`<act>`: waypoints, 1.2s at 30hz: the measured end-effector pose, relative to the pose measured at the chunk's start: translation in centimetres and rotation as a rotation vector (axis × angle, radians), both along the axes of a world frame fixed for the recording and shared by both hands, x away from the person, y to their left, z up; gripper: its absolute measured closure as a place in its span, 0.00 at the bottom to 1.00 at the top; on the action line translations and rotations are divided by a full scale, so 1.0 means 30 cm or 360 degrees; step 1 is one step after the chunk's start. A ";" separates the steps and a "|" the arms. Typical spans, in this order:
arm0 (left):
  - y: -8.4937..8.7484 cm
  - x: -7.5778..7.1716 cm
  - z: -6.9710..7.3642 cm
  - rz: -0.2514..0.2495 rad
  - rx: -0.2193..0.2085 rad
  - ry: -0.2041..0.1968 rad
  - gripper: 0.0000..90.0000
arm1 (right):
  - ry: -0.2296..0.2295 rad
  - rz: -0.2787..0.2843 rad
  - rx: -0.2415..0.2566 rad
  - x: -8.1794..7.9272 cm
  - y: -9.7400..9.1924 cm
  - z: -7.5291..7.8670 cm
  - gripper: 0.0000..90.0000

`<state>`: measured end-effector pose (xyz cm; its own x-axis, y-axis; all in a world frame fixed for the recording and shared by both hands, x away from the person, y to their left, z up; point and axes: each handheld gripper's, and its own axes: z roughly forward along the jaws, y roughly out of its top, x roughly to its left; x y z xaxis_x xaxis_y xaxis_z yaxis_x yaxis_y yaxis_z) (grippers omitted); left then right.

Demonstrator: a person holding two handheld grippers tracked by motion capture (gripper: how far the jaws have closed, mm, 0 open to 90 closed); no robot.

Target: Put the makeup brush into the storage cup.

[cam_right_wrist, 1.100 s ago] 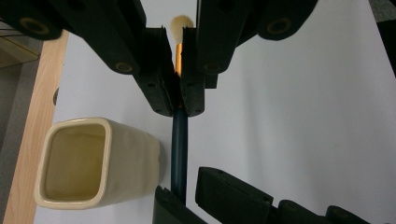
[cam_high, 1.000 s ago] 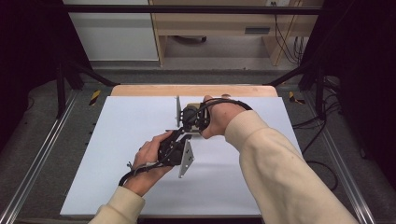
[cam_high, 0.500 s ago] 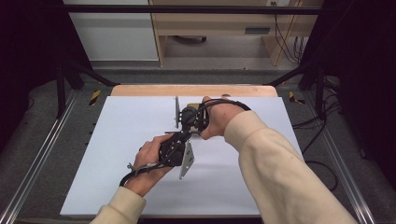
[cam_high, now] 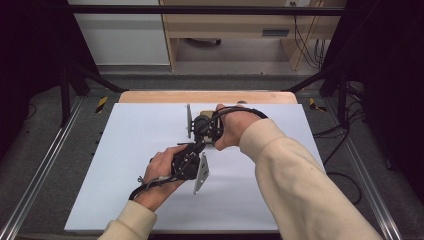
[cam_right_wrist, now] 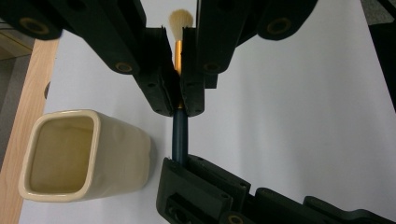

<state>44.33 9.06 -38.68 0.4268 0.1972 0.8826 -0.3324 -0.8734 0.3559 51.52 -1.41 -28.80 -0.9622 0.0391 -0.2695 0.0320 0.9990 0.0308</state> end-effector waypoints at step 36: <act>0.010 0.013 -0.015 0.0011 0.0046 0.0052 0.93 | -0.0130 -0.0050 0.0244 -0.017 -0.088 0.042 0.49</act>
